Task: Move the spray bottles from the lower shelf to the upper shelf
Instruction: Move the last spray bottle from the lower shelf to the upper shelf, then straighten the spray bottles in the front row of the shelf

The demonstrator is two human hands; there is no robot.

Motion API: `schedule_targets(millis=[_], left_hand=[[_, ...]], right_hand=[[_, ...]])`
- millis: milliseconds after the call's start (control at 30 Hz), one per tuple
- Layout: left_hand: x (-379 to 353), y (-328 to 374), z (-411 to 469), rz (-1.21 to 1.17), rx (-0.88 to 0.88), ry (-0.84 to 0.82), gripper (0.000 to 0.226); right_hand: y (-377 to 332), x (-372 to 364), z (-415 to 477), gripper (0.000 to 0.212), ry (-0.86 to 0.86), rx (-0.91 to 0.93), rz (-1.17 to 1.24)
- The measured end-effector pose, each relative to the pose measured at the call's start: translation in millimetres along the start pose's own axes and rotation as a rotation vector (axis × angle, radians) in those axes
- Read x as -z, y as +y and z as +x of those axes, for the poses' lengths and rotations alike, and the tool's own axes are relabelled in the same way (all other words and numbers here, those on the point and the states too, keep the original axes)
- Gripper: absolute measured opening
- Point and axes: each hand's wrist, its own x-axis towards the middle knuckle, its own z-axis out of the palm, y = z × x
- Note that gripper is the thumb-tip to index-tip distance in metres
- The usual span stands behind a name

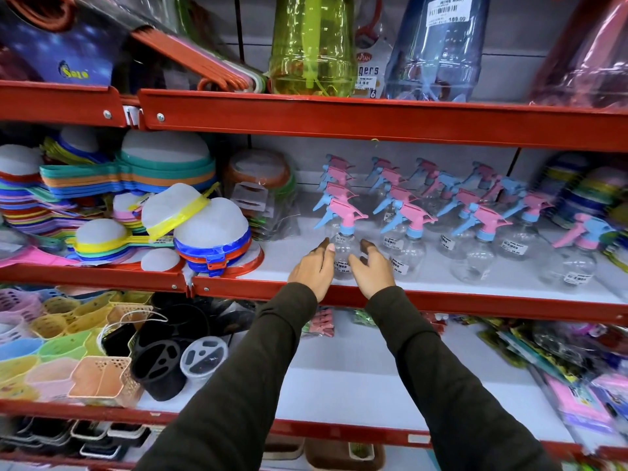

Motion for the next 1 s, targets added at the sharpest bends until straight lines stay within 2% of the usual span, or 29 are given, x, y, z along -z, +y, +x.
schedule_targets(millis=[367, 600, 733, 900, 1000], left_hand=[[-6, 0, 0, -0.009, 0.007, 0.023, 0.066], [-9, 0, 0, 0.009, 0.011, 0.058, 0.06], [-12, 0, -14, 0.014, -0.023, 0.179, 0.055], [-24, 7, -35, -0.184, -0.127, 0.399, 0.046], [-37, 19, -43, -0.192, -0.246, 0.419, 0.044]], right_hand=[[4, 0, -2, 0.06, -0.051, -0.01, 0.039], [4, 3, -2, 0.064, -0.075, 0.007, 0.027], [8, 7, -9, 0.056, 0.009, 0.021, 0.134], [17, 22, -22, 0.041, 0.181, 0.13, 0.21], [23, 39, -29, 0.038, 0.323, 0.198, 0.24]])
